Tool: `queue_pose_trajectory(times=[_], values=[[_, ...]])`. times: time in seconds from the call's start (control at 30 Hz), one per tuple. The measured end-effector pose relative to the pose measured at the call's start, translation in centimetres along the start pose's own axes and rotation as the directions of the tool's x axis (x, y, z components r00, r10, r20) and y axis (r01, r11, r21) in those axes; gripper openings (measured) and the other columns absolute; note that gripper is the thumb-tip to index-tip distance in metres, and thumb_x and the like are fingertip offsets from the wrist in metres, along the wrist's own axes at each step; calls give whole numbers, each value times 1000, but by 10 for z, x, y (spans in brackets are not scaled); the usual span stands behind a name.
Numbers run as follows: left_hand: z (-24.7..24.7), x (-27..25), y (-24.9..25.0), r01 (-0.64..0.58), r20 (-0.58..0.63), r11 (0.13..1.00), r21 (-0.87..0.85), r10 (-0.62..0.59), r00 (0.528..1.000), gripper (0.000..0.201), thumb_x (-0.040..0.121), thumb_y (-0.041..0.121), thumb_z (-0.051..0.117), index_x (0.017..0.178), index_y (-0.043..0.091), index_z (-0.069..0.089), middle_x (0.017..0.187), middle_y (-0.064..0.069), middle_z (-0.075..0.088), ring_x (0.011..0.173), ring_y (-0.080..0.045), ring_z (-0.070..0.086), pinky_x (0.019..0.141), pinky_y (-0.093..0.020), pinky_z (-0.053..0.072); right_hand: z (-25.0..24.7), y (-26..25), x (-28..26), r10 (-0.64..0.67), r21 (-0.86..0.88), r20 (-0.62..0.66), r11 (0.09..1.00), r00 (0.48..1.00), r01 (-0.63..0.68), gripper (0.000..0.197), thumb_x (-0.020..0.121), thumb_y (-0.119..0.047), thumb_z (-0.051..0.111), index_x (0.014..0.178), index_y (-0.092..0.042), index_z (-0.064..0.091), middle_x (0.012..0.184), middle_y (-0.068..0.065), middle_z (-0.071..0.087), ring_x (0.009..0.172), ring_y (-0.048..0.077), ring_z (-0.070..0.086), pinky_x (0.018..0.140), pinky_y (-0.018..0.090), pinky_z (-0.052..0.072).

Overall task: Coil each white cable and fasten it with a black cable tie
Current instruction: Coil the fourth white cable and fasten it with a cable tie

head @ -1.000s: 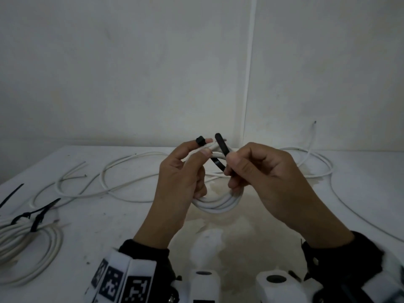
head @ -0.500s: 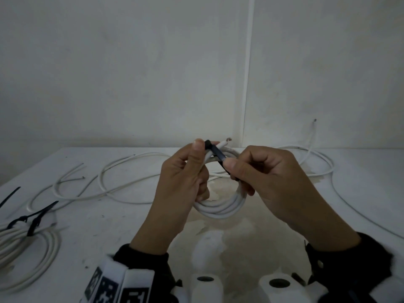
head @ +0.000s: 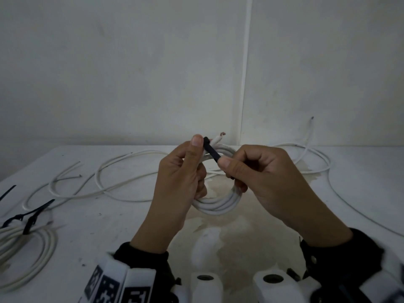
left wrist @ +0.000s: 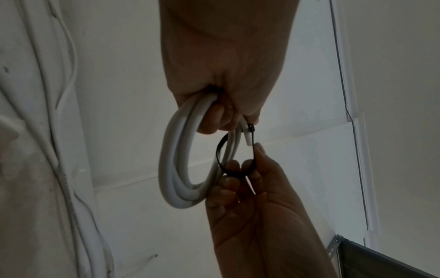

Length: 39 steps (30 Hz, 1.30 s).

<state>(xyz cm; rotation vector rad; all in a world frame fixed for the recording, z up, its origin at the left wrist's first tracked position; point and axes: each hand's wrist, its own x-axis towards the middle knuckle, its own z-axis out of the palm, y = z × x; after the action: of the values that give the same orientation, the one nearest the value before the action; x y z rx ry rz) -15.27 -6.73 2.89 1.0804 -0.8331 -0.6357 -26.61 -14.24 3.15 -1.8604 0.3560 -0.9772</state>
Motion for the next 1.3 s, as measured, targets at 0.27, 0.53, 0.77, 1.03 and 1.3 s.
queue_pose_trajectory(times=[0.27,0.53,0.77,1.03,1.3], values=[[2,0,0,-14,-3,1000,5,14,1000,28,72,44,51,62,25,69,43,6,22,38,-7,19,36,-15,21,-1,-1,0,25,0,-30,1000,999,-25,27,79,-19,66,54,-12,57,52,10,49,50,21,44,51,30,40],[-1,1,2,-46,-46,998,41,48,998,30,72,42,50,76,17,66,40,10,27,35,-6,23,34,-15,26,6,-6,-3,-15,0,6,1000,1000,15,24,71,-36,58,64,-13,60,62,10,57,54,13,49,56,28,45],[3,-1,2,-31,-23,999,18,32,999,26,72,42,52,64,23,68,42,7,24,37,-7,20,35,-15,24,4,-3,-1,-11,41,-59,999,998,13,35,69,-37,60,62,-2,57,53,5,51,47,16,47,48,26,45],[3,-1,1,-53,-14,998,36,53,998,26,73,43,52,68,23,69,40,9,26,36,-6,22,36,-14,25,5,-4,-2,9,53,-95,999,995,-4,37,69,-36,60,61,0,55,52,13,50,45,17,46,47,27,44],[10,-6,-2,-80,35,989,123,76,997,27,71,41,51,75,21,67,38,8,32,33,-3,26,36,-15,27,7,-4,-2,-43,5,-134,999,990,44,21,68,-40,58,61,-20,60,52,-5,57,42,6,47,44,15,41]])
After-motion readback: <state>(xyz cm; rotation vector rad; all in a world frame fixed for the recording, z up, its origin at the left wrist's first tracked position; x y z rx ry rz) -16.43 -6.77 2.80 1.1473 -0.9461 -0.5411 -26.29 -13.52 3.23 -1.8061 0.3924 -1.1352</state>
